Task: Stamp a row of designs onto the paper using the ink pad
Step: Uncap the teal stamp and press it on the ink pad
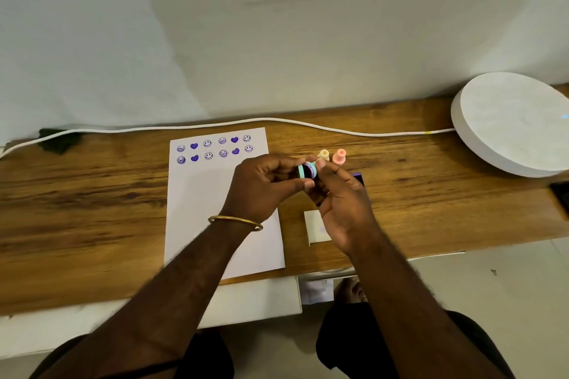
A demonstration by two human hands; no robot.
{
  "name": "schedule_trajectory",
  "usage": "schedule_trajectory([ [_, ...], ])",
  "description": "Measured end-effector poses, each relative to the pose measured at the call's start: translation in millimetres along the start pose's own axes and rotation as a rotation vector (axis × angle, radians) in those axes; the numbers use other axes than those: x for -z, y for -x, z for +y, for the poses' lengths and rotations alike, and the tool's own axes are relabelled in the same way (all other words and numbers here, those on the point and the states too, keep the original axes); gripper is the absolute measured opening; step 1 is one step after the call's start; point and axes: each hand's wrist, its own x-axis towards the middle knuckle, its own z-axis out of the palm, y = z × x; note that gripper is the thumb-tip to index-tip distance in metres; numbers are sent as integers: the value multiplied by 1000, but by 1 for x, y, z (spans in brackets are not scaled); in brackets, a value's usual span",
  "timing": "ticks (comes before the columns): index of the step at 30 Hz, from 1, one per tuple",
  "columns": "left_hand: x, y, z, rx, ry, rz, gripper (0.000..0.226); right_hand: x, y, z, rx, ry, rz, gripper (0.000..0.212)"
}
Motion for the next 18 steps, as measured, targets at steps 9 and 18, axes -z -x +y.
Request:
schedule_trajectory([
  [9,-7,-3,-17,178,65,37,38,6,-3,-6,-157,-423,110,18],
  [18,-22,-31,-47,129,-451,-138,36,8,-3,-12,-174,-485,150,24],
])
